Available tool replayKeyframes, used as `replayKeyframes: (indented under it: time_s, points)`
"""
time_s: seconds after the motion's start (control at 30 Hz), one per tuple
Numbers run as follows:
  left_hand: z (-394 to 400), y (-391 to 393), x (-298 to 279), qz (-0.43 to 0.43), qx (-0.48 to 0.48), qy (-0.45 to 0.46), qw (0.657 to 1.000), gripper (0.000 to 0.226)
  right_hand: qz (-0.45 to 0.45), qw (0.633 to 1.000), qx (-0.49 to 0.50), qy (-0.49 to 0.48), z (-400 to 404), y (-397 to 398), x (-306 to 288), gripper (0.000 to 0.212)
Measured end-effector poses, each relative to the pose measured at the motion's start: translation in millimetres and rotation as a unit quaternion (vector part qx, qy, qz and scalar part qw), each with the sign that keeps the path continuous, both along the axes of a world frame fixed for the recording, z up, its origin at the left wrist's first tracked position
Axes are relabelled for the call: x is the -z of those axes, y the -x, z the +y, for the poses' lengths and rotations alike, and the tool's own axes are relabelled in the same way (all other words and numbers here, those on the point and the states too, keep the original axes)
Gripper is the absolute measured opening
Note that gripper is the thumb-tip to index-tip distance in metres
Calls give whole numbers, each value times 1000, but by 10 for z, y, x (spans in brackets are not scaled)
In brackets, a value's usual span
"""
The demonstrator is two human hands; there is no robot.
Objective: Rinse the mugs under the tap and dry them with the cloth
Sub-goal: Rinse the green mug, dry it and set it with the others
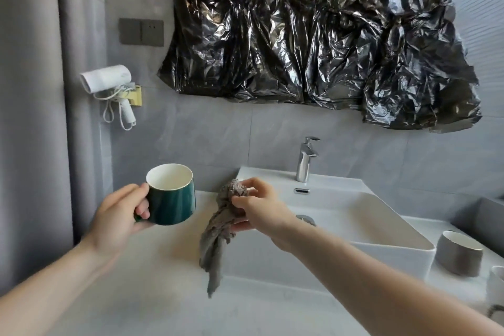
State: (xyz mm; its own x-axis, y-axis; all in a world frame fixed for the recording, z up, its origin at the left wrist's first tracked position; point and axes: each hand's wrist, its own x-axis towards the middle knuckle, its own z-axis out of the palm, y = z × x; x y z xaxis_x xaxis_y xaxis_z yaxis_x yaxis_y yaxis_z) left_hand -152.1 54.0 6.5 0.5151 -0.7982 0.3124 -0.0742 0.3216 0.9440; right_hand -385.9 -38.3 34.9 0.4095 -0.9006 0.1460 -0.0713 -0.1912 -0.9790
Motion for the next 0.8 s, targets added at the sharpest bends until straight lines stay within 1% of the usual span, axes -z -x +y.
replayKeyframes:
  time_s: [0.13,0.27,0.37,0.43,0.5,0.7,0.8]
  points:
    - [237,-350,165,16,-50,-17,998,48,38,999,1,-2,-199,-638,136,23]
    - [328,-588,272,29,-85,-30,996,43,112,993,22,14,-441,-1210,222,30]
    - [264,-732,313,29,-92,-44,994,43,165,984,52,37,-678,-1509,211,34]
    - [159,-822,339,23,-93,-50,994,44,197,976,68,56,-867,-1669,218,46]
    - [1,-919,366,21,-95,-61,993,47,207,973,78,63,-1053,-1809,233,51]
    - [-584,-1178,617,43,-66,-97,992,50,215,960,134,117,-1717,-2098,349,47]
    - [-865,-1278,750,55,-67,-92,992,46,258,943,144,151,-2087,-2224,477,53]
